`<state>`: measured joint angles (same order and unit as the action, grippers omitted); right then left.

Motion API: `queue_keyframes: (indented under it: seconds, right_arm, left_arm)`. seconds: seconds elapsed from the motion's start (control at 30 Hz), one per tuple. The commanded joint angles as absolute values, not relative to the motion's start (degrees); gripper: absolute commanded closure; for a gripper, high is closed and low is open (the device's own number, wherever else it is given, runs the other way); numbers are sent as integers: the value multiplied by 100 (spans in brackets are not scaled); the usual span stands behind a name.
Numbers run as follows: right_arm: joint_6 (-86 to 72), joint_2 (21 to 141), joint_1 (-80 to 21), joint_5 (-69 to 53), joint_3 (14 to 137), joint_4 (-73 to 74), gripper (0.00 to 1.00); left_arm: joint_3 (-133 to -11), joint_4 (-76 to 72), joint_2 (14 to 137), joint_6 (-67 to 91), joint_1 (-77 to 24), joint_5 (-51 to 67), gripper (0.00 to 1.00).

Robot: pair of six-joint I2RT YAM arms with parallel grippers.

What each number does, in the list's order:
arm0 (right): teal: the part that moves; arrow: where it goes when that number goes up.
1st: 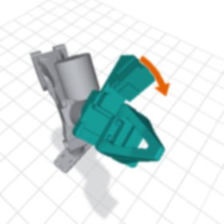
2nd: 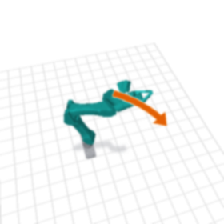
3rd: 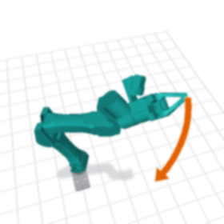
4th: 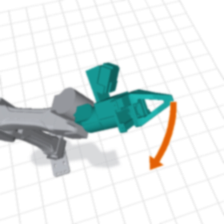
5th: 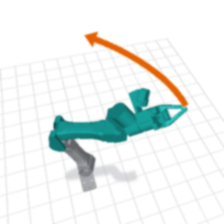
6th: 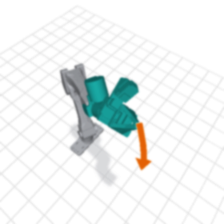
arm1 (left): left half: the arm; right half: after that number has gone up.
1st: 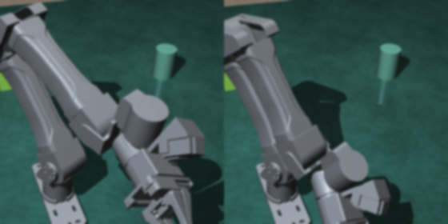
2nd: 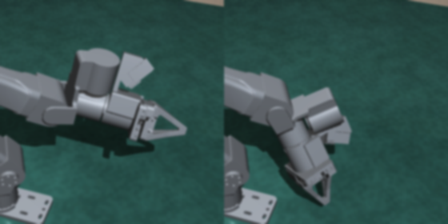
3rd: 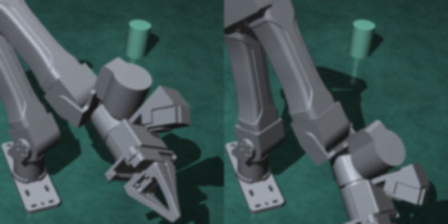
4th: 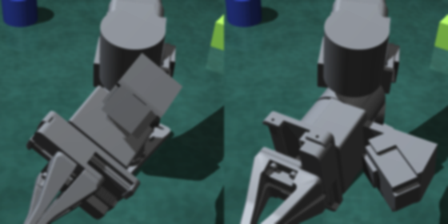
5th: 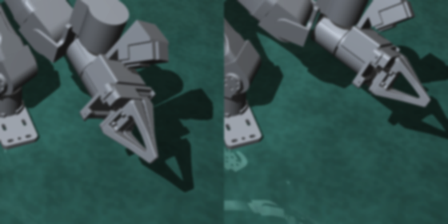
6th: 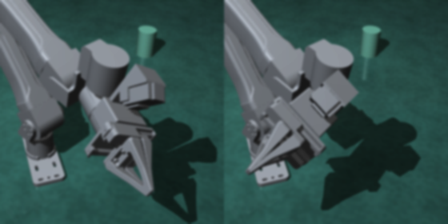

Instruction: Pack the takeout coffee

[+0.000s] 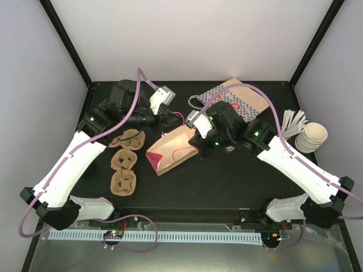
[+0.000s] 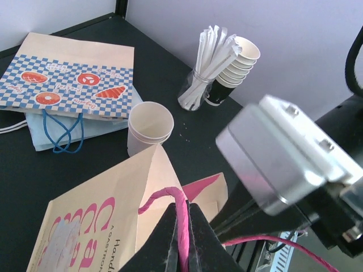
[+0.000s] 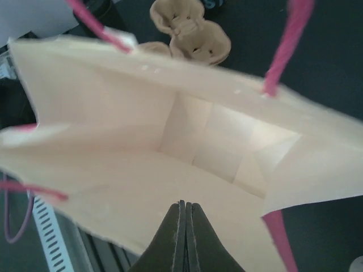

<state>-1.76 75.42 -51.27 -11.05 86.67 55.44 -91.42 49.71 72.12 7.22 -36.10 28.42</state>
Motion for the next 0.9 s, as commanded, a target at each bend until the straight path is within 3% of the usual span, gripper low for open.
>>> queue_keyframes:
  seconds: [0.0, 0.87]
  right_arm:
    - [-136, 7295, -5226, -1457, 8390, 5457, 99]
    - [-351, 6913, -5578, -1182, 7083, 5317, 99]
  left_arm:
    - [-9375, 4905, 7242, 667, -3647, 2972, 97]
    - [-9214, 4795, 7184, 791, -3645, 2849, 98]
